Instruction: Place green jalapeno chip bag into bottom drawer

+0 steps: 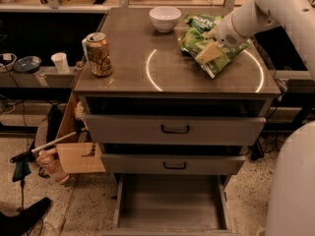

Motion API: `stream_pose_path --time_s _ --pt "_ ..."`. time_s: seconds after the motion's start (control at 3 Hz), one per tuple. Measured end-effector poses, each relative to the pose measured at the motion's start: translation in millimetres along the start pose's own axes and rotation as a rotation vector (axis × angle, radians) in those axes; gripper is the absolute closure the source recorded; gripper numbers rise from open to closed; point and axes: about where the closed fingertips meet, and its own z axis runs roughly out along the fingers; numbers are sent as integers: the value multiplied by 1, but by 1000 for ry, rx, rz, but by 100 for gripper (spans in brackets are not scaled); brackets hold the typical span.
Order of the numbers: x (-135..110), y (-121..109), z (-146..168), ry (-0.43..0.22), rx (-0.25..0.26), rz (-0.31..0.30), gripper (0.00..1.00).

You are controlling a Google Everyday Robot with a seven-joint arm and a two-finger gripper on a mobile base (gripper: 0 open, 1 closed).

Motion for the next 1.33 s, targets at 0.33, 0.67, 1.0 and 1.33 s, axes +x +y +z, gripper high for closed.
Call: stream_pose_path --time_s 0.33,0.67,1.0,1.33 --pt "0 0 0 0 0 0 69" --pt "0 0 0 0 0 0 93" --pt "0 0 0 0 0 0 100" --pt "0 0 0 0 0 0 100"
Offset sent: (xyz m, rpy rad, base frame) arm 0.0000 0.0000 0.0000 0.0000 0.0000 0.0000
